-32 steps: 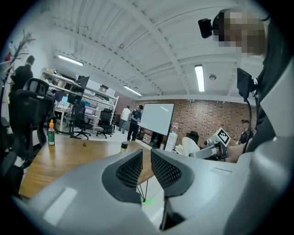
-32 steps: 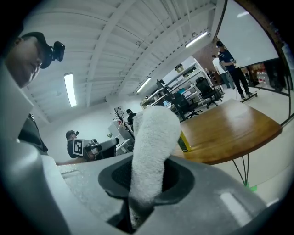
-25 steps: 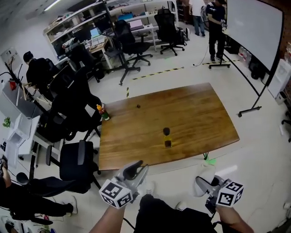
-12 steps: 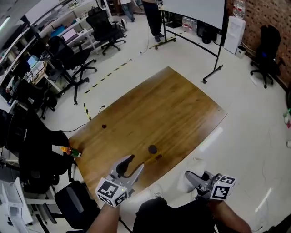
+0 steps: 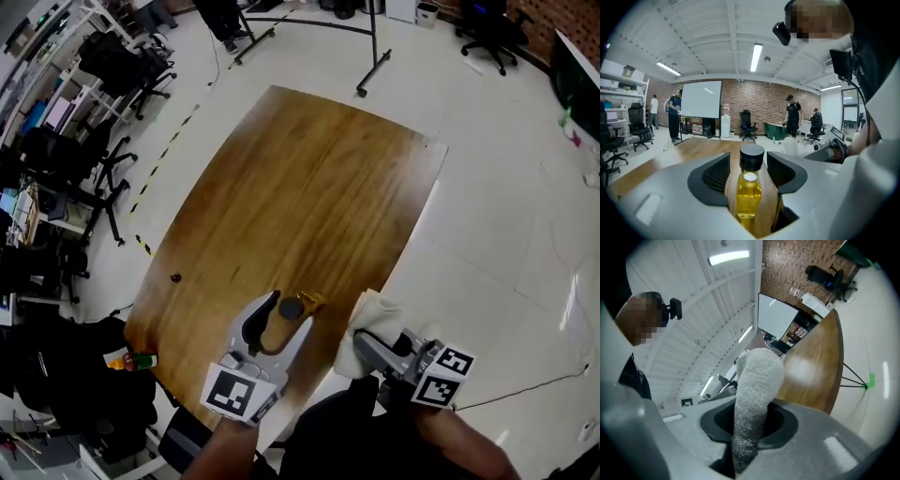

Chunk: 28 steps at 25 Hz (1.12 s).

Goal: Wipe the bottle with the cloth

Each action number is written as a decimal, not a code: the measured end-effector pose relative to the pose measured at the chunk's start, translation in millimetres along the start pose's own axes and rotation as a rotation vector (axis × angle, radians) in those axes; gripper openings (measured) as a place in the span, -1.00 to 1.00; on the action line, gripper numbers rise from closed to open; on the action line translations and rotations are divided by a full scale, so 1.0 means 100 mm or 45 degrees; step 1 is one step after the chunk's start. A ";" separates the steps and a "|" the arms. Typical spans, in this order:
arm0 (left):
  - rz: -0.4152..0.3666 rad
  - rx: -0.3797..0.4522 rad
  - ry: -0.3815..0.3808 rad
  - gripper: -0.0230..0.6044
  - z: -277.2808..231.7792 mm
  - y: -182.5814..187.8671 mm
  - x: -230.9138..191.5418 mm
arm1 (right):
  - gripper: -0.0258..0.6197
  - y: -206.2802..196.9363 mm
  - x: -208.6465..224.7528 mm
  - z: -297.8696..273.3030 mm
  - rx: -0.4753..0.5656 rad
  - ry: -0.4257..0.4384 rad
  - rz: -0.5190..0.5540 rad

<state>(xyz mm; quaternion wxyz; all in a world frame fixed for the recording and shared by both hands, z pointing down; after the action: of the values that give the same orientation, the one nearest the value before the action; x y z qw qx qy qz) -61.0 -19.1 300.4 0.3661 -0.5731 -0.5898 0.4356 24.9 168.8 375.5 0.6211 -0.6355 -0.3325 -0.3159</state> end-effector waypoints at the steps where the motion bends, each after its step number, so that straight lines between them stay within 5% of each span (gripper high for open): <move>1: 0.008 0.005 -0.012 -0.11 -0.04 -0.02 0.01 | -0.70 -0.03 0.02 -0.04 0.026 -0.001 -0.009; 6: 0.014 0.016 -0.053 -0.23 -0.11 -0.06 0.03 | -0.70 -0.14 0.05 -0.17 0.127 0.018 0.025; 14: 0.017 0.035 0.033 -0.38 -0.20 -0.09 0.15 | -0.70 -0.20 0.00 -0.38 0.265 0.087 0.077; 28: 0.079 0.050 0.048 -0.38 -0.24 -0.09 0.15 | -0.70 -0.18 0.24 -0.58 0.156 0.153 0.009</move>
<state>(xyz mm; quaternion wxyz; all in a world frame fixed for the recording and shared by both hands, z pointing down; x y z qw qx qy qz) -43.4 -2.0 316.2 0.3745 -0.5919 -0.5560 0.4474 24.6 111.4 407.3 0.6788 -0.5773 -0.3111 -0.3303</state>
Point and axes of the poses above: the fingertips, and each gripper's own axes: z backward along the fingers, x to its right, y out of its top, the point moved 8 cm from there along z, backward along the fingers, and after that the axes turned 2 degrees about -x, right-handed, at the moved point
